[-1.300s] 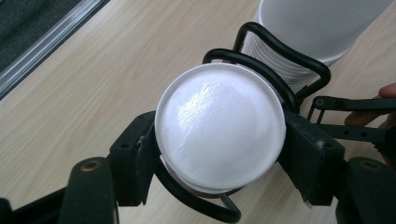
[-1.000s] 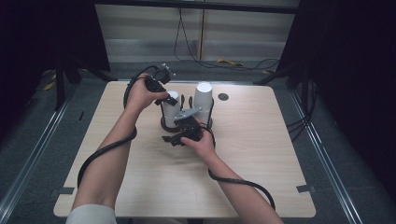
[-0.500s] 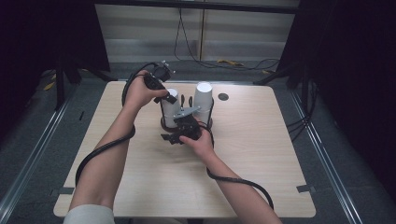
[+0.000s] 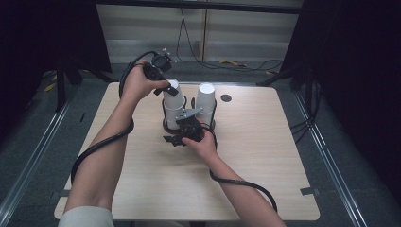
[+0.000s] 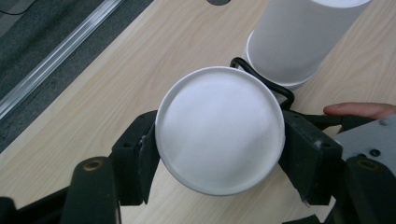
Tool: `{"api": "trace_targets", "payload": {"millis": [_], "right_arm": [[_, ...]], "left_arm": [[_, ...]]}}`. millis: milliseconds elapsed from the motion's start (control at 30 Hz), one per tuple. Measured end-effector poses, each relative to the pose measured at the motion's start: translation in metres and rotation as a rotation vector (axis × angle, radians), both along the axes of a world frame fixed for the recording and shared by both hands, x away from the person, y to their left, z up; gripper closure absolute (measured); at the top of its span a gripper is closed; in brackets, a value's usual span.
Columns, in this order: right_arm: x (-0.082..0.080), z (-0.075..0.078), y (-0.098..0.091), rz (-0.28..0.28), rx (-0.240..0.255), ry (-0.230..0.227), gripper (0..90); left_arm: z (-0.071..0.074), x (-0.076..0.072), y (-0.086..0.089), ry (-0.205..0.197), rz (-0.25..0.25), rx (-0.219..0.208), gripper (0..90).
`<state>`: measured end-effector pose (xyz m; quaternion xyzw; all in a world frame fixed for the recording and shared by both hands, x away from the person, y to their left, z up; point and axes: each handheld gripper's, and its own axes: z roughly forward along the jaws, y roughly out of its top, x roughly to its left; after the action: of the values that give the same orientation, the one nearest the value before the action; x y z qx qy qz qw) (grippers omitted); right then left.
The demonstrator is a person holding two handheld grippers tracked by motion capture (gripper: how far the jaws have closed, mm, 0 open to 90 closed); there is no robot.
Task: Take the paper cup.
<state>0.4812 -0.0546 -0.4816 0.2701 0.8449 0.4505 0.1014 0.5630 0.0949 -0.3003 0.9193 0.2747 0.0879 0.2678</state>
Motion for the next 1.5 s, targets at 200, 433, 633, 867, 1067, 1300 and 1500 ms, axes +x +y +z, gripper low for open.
{"api": "trace_targets", "payload": {"millis": [200, 433, 633, 867, 1067, 1300, 1500], "right_arm": [[-0.001, -0.002, -0.001, 0.002, -0.003, 0.001, 12.5], [-0.002, 0.0, -0.001, 0.006, 0.005, 0.002, 12.4], [-0.009, 0.001, -0.005, 0.029, 0.011, 0.0, 12.4], [-0.019, 0.005, -0.016, 0.066, 0.015, -0.007, 12.4], [-0.028, 0.009, -0.03, 0.098, 0.032, -0.001, 12.4], [-0.036, 0.015, -0.047, 0.126, 0.007, -0.021, 12.4], [-0.042, 0.016, -0.06, 0.143, -0.013, -0.019, 12.4]], "left_arm": [[0.022, -0.005, 0.008, -0.037, 0.016, -0.003, 33.9], [0.04, -0.016, 0.018, -0.043, 0.024, -0.009, 34.0], [0.041, -0.027, 0.023, -0.043, 0.011, -0.006, 34.0], [0.034, -0.038, 0.024, -0.014, -0.023, -0.027, 34.0], [0.026, -0.048, 0.022, 0.001, -0.057, -0.061, 34.0], [0.016, -0.056, 0.015, 0.017, -0.087, -0.058, 34.0], [0.012, -0.064, 0.008, 0.014, -0.121, -0.056, 33.9]]}}
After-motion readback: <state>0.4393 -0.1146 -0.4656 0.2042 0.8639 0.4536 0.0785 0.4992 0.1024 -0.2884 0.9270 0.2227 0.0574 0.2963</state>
